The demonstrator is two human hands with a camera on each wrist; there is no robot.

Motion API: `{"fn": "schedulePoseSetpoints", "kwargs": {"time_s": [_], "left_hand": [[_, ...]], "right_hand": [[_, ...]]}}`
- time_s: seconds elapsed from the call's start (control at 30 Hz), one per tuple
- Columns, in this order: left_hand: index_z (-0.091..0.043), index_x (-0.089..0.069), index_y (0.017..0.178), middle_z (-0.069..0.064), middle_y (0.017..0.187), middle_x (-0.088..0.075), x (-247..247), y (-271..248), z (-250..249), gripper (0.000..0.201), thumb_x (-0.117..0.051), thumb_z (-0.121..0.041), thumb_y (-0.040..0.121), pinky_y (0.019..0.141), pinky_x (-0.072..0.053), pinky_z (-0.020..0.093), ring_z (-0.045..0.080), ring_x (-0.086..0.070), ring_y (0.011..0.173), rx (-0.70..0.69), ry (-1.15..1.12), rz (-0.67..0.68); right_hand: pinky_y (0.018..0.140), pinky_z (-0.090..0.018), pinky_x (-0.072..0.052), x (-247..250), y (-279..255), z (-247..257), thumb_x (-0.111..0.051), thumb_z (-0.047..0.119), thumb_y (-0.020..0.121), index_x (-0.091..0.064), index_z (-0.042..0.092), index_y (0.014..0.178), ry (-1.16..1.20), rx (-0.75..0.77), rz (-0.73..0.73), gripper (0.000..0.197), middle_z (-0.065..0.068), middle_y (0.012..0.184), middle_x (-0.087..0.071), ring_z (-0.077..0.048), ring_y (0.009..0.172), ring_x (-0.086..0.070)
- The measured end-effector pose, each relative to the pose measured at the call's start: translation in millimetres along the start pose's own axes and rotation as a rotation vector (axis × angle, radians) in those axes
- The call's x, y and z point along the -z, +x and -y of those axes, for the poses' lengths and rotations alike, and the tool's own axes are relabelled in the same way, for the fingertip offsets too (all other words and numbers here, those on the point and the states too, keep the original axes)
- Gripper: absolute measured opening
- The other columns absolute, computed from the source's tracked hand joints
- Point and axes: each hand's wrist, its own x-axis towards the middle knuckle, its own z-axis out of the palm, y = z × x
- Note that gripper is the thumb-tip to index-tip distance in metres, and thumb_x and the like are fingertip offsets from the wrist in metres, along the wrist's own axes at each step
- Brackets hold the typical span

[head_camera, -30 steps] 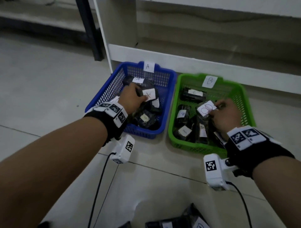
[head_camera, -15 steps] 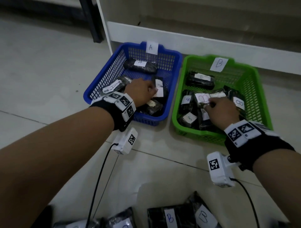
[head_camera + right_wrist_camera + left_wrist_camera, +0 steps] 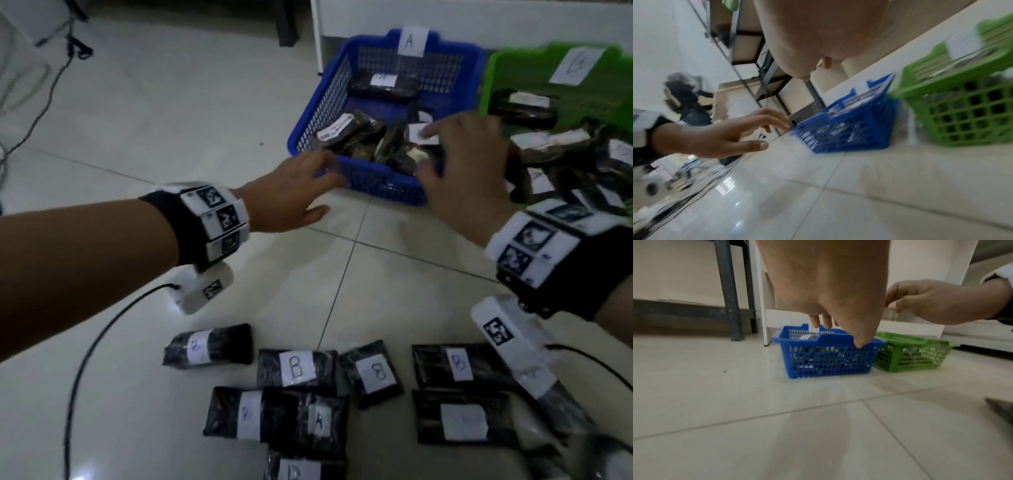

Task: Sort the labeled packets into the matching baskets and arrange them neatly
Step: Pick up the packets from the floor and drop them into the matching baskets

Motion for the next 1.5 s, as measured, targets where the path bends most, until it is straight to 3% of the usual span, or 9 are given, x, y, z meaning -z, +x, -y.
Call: {"fn": "schedulePoseSetpoints", "kwargs": {"time_s": [0.23,0.43,0.5,0.57,0.7,0.87,1.07,1.33,1.5], "left_hand": [[-0.029,-0.033,0.14,-0.003,0.139,-0.037,-11.3,-117.1,-3.0,0.062,-0.043,-0.061,0.088,0.104,-0.037,0.033,0.017,-0.044,0.122,0.082,-0.09,0.495],[-0.021,-0.012,0.147,-0.003,0.149,-0.027,-23.8,-178.1,-5.8,0.105,-0.066,-0.066,0.07,0.108,-0.034,0.034,0.016,-0.034,0.133,0.312,-0.143,0.867],[-0.016,-0.017,0.144,0.001,0.142,-0.037,-30.9,-187.7,-6.5,0.1,-0.071,-0.057,0.071,0.101,-0.04,0.033,0.019,-0.045,0.124,0.39,-0.152,0.947],[-0.014,-0.035,0.126,0.002,0.117,-0.049,-35.3,-191.5,-8.5,0.067,-0.07,-0.045,0.077,0.081,-0.044,0.028,0.019,-0.054,0.098,0.368,-0.161,0.974],[-0.008,-0.048,0.105,-0.004,0.076,-0.045,-30.7,-185.0,-14.2,0.032,-0.063,-0.026,0.084,0.047,-0.033,0.013,0.01,-0.042,0.061,0.317,-0.173,0.952],[-0.011,-0.048,0.114,0.008,0.104,-0.057,-20.8,-169.9,-10.2,0.042,-0.065,-0.03,0.081,0.053,-0.042,0.019,0.013,-0.054,0.067,0.357,-0.262,0.844],[-0.01,-0.047,0.102,0.004,0.091,-0.056,-1.0,-135.6,-9.9,0.032,-0.06,-0.034,0.086,0.058,-0.038,0.025,0.017,-0.05,0.071,0.346,-0.343,0.667],[-0.018,-0.035,0.109,0.0,0.08,-0.061,17.5,-56.1,-34.0,0.037,-0.062,-0.028,0.086,0.055,-0.04,0.017,0.009,-0.053,0.061,0.381,-0.591,0.237],[-0.019,-0.033,0.1,0.0,0.076,-0.053,35.7,26.3,-69.6,0.033,-0.062,-0.027,0.088,0.053,-0.038,0.017,0.001,-0.049,0.055,0.247,-0.708,0.054]], "right_hand": [[0.094,-0.042,-0.037,-41.3,-80.3,95.0,-0.056,0.025,0.084,-0.056,0.014,0.116,0.209,0.226,0.399,0.035,-0.006,0.117,-0.053,-0.028,0.113,-0.044],[0.109,-0.036,-0.028,-63.2,-127.1,132.4,-0.052,0.045,0.09,-0.028,0.017,0.143,0.044,0.393,0.928,0.065,-0.004,0.144,-0.034,-0.022,0.13,-0.031],[0.11,-0.039,-0.027,-66.1,-139.3,132.6,-0.051,0.05,0.089,-0.021,0.015,0.146,-0.095,0.429,1.02,0.074,-0.006,0.146,-0.03,-0.026,0.132,-0.029],[0.109,-0.041,-0.028,-67.5,-149.2,128.6,-0.051,0.051,0.087,-0.025,0.014,0.143,-0.185,0.449,1.065,0.073,-0.008,0.145,-0.028,-0.027,0.131,-0.029],[0.109,-0.041,-0.025,-67.0,-154.2,122.3,-0.055,0.051,0.086,-0.038,0.018,0.137,-0.225,0.462,1.102,0.063,-0.006,0.148,-0.023,-0.026,0.134,-0.023],[0.094,-0.035,-0.032,-70.1,-147.3,129.9,-0.066,0.028,0.08,-0.046,0.018,0.11,-0.093,0.328,1.059,0.037,-0.004,0.118,-0.044,-0.024,0.115,-0.037],[0.058,-0.028,-0.035,-51.4,-114.0,124.6,-0.063,0.016,0.08,-0.04,0.018,0.092,0.206,0.157,1.047,0.026,-0.003,0.085,-0.053,-0.019,0.073,-0.047],[0.07,-0.03,-0.046,24.1,-54.5,33.5,-0.067,0.021,0.075,-0.053,0.019,0.091,0.239,-0.117,0.647,0.02,-0.002,0.088,-0.062,-0.022,0.081,-0.058],[0.062,-0.028,-0.044,81.5,-32.9,-59.2,-0.065,0.02,0.083,-0.053,0.02,0.105,0.272,-0.364,0.256,0.025,-0.003,0.084,-0.063,-0.023,0.073,-0.059]]}}
